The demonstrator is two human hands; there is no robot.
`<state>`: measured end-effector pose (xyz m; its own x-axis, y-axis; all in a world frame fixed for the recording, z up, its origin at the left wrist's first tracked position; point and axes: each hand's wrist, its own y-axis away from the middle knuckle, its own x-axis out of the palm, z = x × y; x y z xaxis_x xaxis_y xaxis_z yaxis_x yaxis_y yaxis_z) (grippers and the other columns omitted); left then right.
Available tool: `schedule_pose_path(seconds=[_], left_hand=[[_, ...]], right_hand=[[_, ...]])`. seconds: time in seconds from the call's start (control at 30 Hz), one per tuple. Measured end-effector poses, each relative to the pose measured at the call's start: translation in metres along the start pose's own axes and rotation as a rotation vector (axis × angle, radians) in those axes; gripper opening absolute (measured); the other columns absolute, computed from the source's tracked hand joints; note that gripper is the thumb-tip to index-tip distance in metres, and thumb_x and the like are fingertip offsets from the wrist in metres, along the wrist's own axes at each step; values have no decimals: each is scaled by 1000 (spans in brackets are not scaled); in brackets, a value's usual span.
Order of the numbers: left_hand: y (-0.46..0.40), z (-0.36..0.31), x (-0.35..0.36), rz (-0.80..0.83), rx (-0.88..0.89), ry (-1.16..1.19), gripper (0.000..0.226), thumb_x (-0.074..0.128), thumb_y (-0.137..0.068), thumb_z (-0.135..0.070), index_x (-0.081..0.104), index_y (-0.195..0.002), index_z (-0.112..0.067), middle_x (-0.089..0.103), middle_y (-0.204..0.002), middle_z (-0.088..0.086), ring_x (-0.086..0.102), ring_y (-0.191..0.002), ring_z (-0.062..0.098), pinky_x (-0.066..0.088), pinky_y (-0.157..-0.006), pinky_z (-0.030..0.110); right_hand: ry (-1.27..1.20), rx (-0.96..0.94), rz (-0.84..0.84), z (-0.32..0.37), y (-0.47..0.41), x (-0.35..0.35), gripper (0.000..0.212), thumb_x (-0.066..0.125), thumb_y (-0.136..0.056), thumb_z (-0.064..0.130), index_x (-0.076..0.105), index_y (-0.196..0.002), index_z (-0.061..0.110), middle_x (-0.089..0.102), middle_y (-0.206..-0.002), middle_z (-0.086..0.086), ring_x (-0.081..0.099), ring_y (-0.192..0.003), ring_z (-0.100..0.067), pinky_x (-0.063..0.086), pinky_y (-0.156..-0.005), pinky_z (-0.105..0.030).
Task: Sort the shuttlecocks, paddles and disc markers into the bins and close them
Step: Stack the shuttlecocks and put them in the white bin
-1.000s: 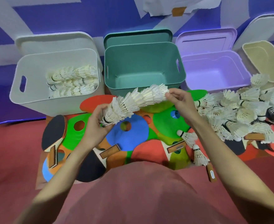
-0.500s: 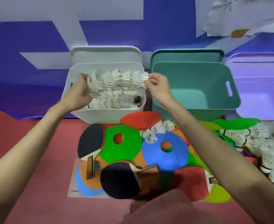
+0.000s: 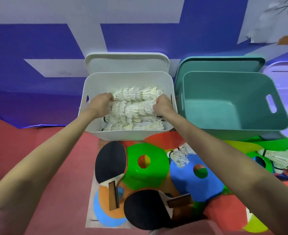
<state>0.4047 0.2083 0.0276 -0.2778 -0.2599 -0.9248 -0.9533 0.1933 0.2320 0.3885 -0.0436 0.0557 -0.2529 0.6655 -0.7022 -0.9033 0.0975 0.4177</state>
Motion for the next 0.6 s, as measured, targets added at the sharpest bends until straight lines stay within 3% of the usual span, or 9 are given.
schedule_pose_path(seconds=[0.13, 0.2, 0.23, 0.27, 0.33, 0.4, 0.5, 0.6], left_hand=[[-5, -2, 2, -58, 30, -41, 41, 55, -75, 11, 56, -113, -4, 50, -118, 14, 55, -93, 35, 46, -73, 41], [-3, -2, 5, -61, 5, -46, 46, 56, -74, 12, 51, -117, -4, 41, -122, 16, 55, -83, 37, 49, -68, 45], [-3, 0, 9, -57, -12, -42, 49, 58, -73, 12, 47, -119, -2, 38, -121, 19, 54, -79, 39, 50, -66, 48], [-2, 0, 11, -58, -34, -36, 53, 62, -70, 13, 43, -118, 0, 36, -118, 22, 53, -75, 39, 51, -64, 50], [-2, 4, 17, -59, -83, -39, 60, 73, -62, 13, 41, -112, 4, 38, -112, 24, 51, -77, 39, 50, -65, 51], [-3, 6, 19, -49, -103, -75, 63, 80, -57, 9, 42, -108, 6, 43, -108, 24, 47, -86, 38, 48, -68, 45], [-4, 6, 19, -36, -92, -94, 60, 80, -60, 6, 43, -106, 3, 49, -102, 23, 49, -86, 35, 42, -65, 38], [-3, 3, 15, 14, -96, -71, 59, 75, -63, 7, 40, -109, 3, 48, -106, 24, 53, -84, 39, 46, -66, 45]], right_hand=[[-100, 76, -12, 2, -11, 2, 28, 46, -84, -5, 37, -66, 15, 38, -67, -2, 40, -60, -19, 31, -46, -27], [-157, 100, -9, 0, -15, 3, 18, 46, -87, -4, 56, -98, 5, 56, -94, -9, 56, -86, -27, 47, -67, -31], [-168, 119, -11, -1, -16, 4, 28, 47, -88, -4, 55, -114, 1, 58, -107, -12, 57, -99, -30, 48, -76, -33], [-168, 121, -11, -1, -17, 5, 32, 47, -88, -4, 54, -118, 2, 58, -107, -12, 56, -101, -31, 48, -76, -33], [-128, 102, -19, -2, -19, 9, 19, 48, -84, -5, 52, -97, 8, 51, -79, -5, 52, -84, -28, 42, -54, -26], [-71, 97, -26, -2, -20, 10, 17, 48, -83, -6, 43, -79, 10, 39, -66, 0, 47, -76, -25, 31, -45, -25], [23, 57, -6, -1, -17, 8, 15, 49, -84, -5, 43, -82, 8, 39, -68, 0, 50, -78, -24, 37, -53, -30], [77, 33, 14, 1, -15, 5, 13, 49, -84, -5, 44, -84, 7, 39, -68, -1, 50, -78, -25, 38, -58, -31]])
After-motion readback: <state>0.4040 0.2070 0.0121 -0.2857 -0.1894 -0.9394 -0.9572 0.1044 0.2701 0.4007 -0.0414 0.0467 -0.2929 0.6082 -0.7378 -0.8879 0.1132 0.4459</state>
